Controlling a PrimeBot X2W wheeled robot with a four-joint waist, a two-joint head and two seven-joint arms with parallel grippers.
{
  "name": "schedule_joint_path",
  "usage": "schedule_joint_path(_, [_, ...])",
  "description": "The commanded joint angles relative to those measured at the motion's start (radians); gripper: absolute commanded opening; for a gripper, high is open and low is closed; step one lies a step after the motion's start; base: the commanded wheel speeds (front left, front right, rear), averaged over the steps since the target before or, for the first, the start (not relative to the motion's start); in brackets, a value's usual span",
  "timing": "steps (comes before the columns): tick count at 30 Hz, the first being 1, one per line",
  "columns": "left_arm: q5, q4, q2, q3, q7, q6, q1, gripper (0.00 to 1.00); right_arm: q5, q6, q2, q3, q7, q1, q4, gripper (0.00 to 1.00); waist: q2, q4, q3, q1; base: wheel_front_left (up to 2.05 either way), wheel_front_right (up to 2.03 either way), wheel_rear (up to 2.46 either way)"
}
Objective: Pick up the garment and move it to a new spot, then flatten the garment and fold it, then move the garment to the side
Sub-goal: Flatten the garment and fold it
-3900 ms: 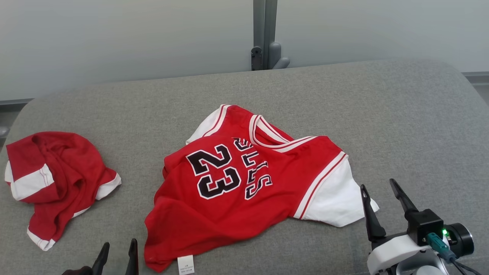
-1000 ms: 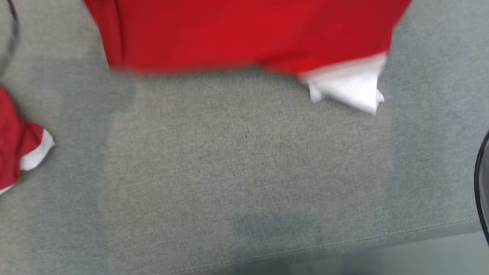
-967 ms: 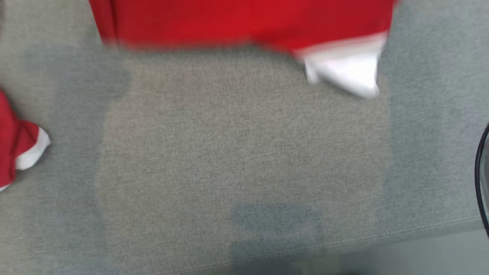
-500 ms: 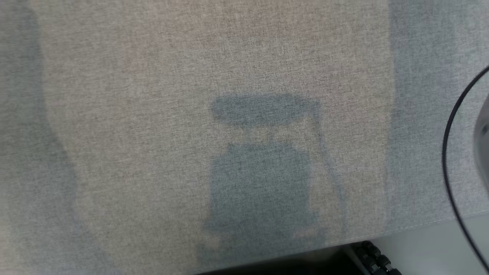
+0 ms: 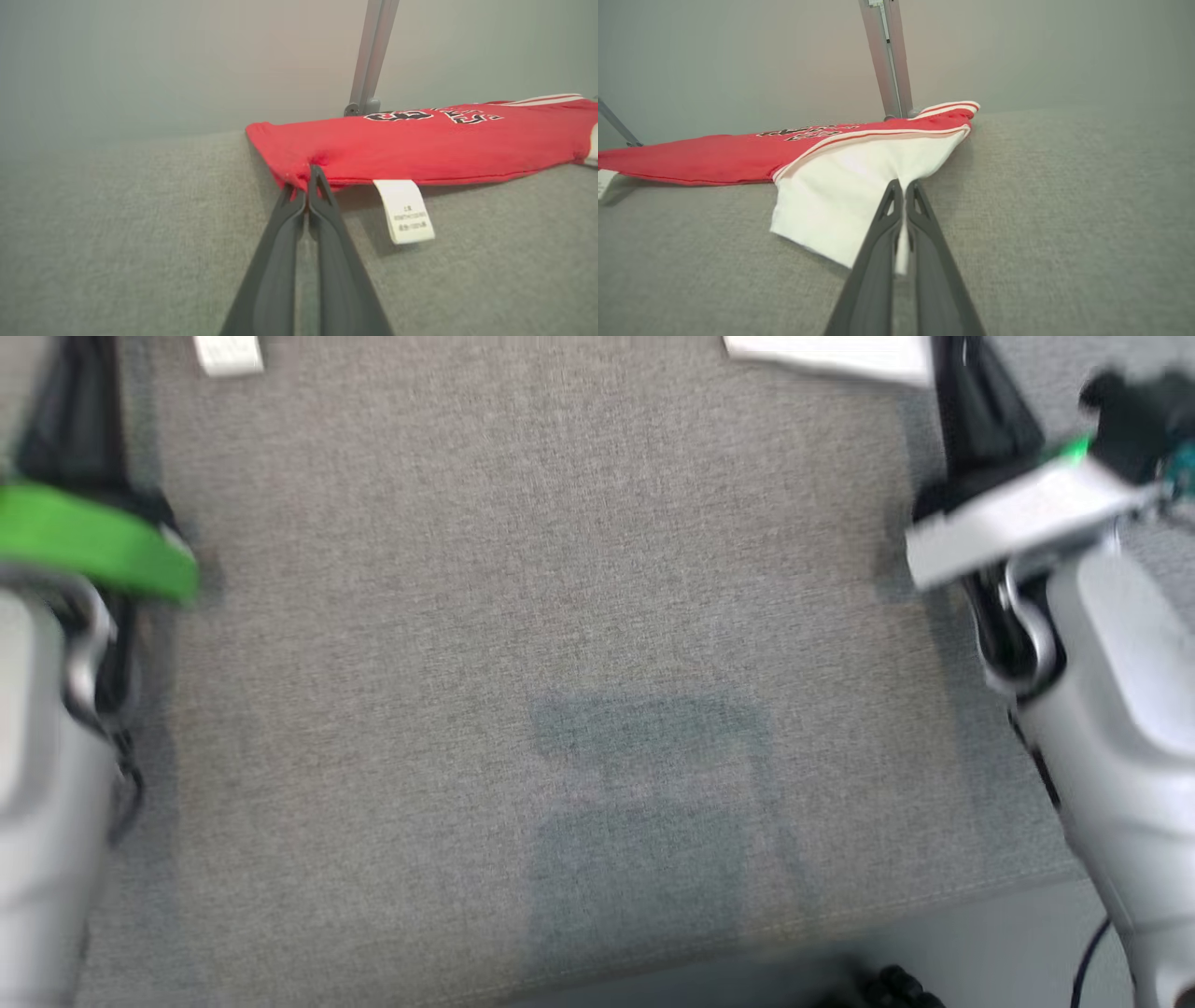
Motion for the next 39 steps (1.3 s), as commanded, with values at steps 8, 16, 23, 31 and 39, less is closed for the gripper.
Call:
schedule_joint_path(8, [-0.01,-0.187,-0.041,-0.015,-0.003,0.058,0.472,0.0,0.055,-0.002,-0.095,-0.033,-0.005,0.323,-0.042,0.0,0.0105,0.022,-0.303,0.0,0.0,0.0,0.0])
schedule_joint_path(16, [-0.044,-0.451,-0.079,-0.034,0.018,0.205,0.883,0.0,0.107,-0.002,-0.151,-0.117,0.004,0.641,-0.112,0.0,0.0105,0.037,-0.407,0.0,0.0,0.0,0.0])
schedule_joint_path(23, [-0.092,-0.639,-0.098,-0.045,0.09,0.28,1.048,0.0,0.142,-0.002,-0.11,-0.214,0.04,0.871,-0.265,0.0,0.0105,0.033,-0.387,0.0,0.0,0.0,0.0])
schedule_joint_path(31, [-0.13,-0.714,-0.077,-0.051,0.232,0.294,0.954,0.0,0.12,-0.002,-0.035,-0.22,0.135,0.715,-0.286,0.0,0.0105,0.002,-0.344,0.0,0.0,0.0,0.0])
schedule_joint_path(39, [-0.164,-0.697,-0.062,-0.032,0.39,0.317,0.763,0.0,0.102,-0.001,0.006,-0.189,0.217,0.435,-0.179,0.0,0.0105,0.014,-0.302,0.0,0.0,0.0,0.0])
